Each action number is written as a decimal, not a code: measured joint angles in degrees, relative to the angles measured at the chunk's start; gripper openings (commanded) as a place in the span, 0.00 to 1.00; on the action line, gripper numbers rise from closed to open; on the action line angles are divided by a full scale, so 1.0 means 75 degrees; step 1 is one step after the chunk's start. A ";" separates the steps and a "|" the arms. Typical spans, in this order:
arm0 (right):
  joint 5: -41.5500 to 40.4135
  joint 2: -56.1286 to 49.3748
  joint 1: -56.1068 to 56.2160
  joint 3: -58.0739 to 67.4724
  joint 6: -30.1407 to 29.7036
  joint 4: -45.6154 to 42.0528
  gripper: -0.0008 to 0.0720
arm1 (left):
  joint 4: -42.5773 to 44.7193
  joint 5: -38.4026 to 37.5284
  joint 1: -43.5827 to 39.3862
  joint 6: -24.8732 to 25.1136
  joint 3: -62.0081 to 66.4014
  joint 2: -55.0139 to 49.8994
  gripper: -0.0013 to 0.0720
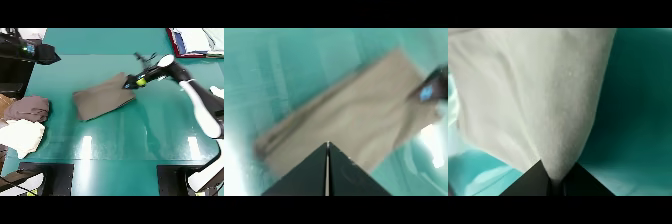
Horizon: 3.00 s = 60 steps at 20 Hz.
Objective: Fold the shirts.
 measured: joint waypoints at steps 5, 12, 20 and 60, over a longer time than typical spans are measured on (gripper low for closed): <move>0.0452 0.1440 -0.2238 0.0032 0.0510 -0.1568 0.03 | 0.0026 0.0198 -0.0638 0.0000 0.0000 0.0000 0.06; 0.0472 0.2620 -0.5928 0.0038 0.0965 -0.2588 0.03 | 0.0032 0.0309 -0.0810 -0.0026 0.0000 0.0000 0.06; -0.0262 0.2783 -0.8061 0.0044 0.1043 -0.2363 0.03 | -0.0006 0.0402 -0.0831 -0.0061 0.0000 0.0000 0.06; 0.0020 0.6038 -0.5587 -0.3045 0.0510 -0.2194 0.03 | 0.0058 0.0842 -0.0831 0.0201 0.0000 -0.0003 0.06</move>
